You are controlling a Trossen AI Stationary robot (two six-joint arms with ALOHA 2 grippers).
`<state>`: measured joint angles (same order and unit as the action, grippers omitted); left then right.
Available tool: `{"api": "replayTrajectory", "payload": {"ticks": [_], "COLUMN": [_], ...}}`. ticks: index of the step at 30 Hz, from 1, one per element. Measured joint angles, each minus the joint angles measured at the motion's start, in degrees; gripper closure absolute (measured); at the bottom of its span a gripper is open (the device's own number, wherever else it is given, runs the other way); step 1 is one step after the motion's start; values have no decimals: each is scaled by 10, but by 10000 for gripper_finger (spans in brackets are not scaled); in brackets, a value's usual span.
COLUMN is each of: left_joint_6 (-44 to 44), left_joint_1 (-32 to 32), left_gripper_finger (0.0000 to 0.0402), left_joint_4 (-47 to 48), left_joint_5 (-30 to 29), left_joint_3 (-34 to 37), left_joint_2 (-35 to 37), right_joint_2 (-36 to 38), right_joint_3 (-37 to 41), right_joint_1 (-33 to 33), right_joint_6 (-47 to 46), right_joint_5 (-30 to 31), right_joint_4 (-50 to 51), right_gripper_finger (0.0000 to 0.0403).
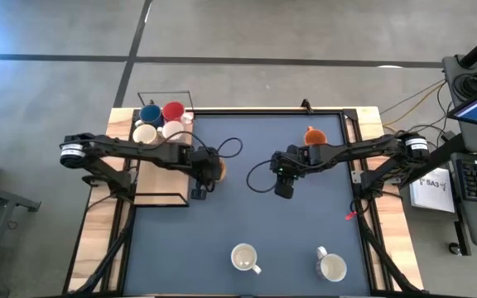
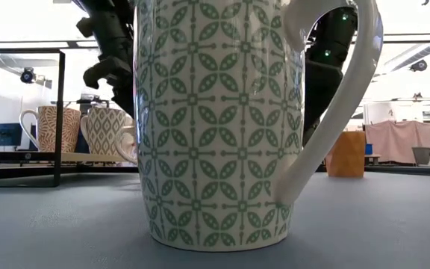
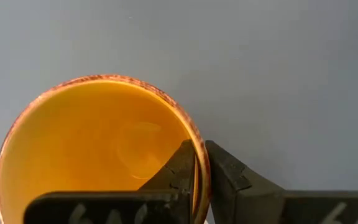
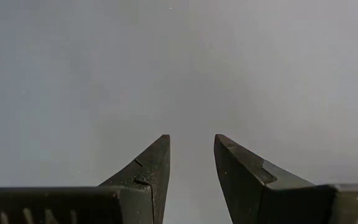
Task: Place coffee mugs
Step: Put the yellow patterned mug on the shelf
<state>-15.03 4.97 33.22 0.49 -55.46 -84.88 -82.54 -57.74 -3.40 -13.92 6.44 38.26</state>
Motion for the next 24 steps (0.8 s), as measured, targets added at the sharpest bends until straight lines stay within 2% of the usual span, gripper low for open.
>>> {"api": "replayTrajectory", "payload": {"ticks": [8,17,24], "left_joint_6": [30,78,142], "left_joint_1": [0,0,0], "left_gripper_finger": [394,393,393], "left_joint_4": [96,243,348], "left_joint_5": [-2,-95,-104], "left_joint_3": [0,1,7], "left_joint_2": [100,209,260], "right_joint_2": [0,0,0], "right_joint_3": [2,2,2], "right_joint_1": [0,0,1], "right_joint_6": [-6,-7,-20], "right_joint_5": [-4,-4,-5], "right_joint_4": [-14,-38,-46], "right_gripper_finger": [289,290,291]}}
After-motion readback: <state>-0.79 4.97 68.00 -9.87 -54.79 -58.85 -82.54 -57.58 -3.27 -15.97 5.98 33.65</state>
